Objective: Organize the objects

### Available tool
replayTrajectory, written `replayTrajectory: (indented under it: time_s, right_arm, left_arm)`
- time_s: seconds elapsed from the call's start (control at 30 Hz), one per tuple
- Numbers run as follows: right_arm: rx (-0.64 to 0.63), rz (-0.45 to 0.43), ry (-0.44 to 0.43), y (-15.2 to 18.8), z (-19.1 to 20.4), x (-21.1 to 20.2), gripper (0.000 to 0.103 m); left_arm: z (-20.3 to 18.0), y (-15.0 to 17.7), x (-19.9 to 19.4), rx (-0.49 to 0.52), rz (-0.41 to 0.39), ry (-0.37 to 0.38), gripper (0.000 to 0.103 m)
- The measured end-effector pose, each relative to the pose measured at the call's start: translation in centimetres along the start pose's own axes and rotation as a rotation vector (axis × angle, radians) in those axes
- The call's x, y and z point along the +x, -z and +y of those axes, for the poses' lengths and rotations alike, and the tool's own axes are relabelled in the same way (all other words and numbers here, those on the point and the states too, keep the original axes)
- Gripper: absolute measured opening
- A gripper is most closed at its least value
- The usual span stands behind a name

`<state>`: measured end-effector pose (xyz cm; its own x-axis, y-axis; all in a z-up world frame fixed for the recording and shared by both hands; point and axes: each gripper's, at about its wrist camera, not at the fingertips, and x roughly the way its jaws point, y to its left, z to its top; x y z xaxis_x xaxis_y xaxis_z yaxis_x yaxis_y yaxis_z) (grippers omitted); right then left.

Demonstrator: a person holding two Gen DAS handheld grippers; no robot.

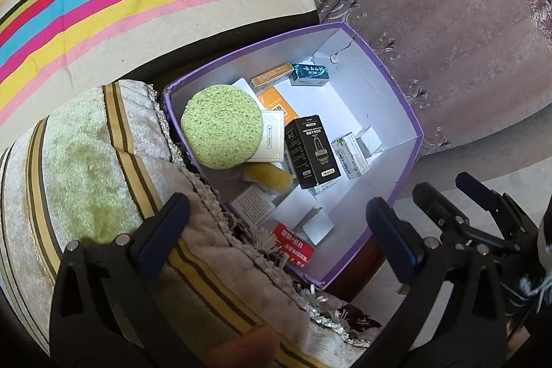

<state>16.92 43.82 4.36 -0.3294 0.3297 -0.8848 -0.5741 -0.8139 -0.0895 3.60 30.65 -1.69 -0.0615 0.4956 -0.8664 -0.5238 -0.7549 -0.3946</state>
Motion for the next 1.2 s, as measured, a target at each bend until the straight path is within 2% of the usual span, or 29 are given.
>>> replayTrajectory:
  time_s: [0.37,1.2]
  right_arm:
    - [0.007,-0.001,-0.005,-0.22,-0.25,0.27,0.083]
    - [0.01,0.004,0.009,-0.02,-0.27,0.69,0.083]
  left_arm:
    - [-0.23,-0.09,0.44,0.017,0.016,-0.028,0.102]
    - [-0.4,-0.14,0.63,0.016,0.016,-0.039,0.102]
